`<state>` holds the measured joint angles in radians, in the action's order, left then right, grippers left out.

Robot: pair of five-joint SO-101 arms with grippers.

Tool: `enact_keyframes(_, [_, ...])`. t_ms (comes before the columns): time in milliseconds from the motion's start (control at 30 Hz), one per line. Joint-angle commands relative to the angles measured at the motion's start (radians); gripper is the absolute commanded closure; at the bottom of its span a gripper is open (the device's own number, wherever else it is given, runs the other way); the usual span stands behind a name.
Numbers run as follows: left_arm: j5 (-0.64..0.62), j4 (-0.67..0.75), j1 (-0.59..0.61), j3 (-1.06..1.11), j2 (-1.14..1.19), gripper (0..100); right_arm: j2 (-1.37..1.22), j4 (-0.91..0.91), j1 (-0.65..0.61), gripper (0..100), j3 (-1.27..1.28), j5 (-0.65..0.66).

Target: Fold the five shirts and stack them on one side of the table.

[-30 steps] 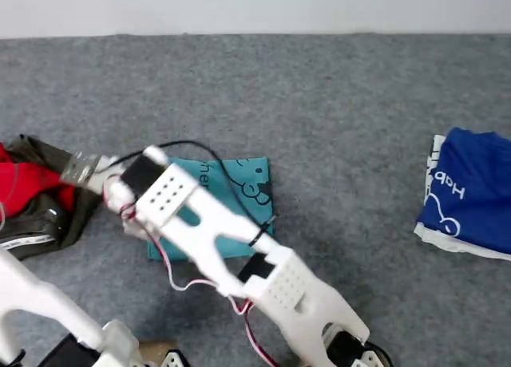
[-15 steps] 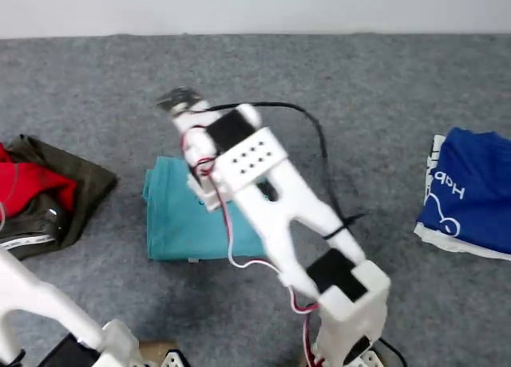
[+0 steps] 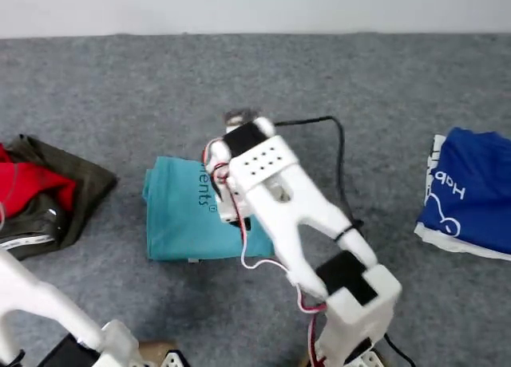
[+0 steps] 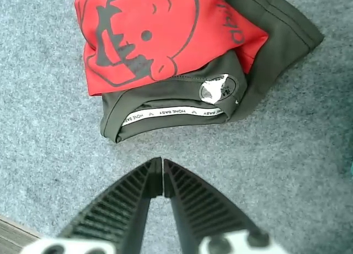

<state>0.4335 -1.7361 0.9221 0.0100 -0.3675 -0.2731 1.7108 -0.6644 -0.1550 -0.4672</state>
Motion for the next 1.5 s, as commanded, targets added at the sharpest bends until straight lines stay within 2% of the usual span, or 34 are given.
enact_keyframes(0, [-0.008, 0.000, 0.008, -0.005, -0.043, 98, -0.073, -0.085, -0.005, 67.9, -0.009, -0.014])
enact_keyframes(233, [-0.006, 0.000, 0.008, -0.005, -0.043, 98, -0.265, -0.199, -0.005, 70.9, -0.012, -0.014])
enact_keyframes(467, [-0.006, 0.021, 0.008, -0.005, -0.043, 98, -0.381, -0.234, -0.001, 71.5, -0.012, -0.012])
enact_keyframes(567, [-0.006, 0.021, 0.008, -0.005, -0.043, 98, -0.410, -0.232, 0.001, 79.5, -0.014, -0.005])
enact_keyframes(700, [-0.008, 0.020, 0.008, -0.005, -0.043, 98, -0.415, -0.232, 0.015, 98.9, -0.014, 0.069])
enact_keyframes(800, [-0.008, 0.020, 0.006, -0.005, -0.043, 98, -0.415, -0.203, 0.035, 96.9, -0.014, 0.110])
enact_keyframes(933, [-0.008, 0.015, 0.003, -0.005, -0.043, 98, -0.410, -0.140, 0.085, 98.8, -0.014, 0.152])
enact_keyframes(1233, [-0.008, -0.002, 0.008, -0.005, -0.043, 98, -0.222, 0.061, 0.248, 98.9, -0.008, 0.400])
enact_keyframes(1367, [-0.005, -0.002, 0.005, -0.005, -0.043, 98, -0.166, 0.077, 0.390, 99.0, -0.008, 0.652])
enact_keyframes(1467, [-0.005, -0.002, 0.003, -0.005, -0.043, 98, -0.166, 0.076, 0.492, 99.0, -0.012, 0.908])
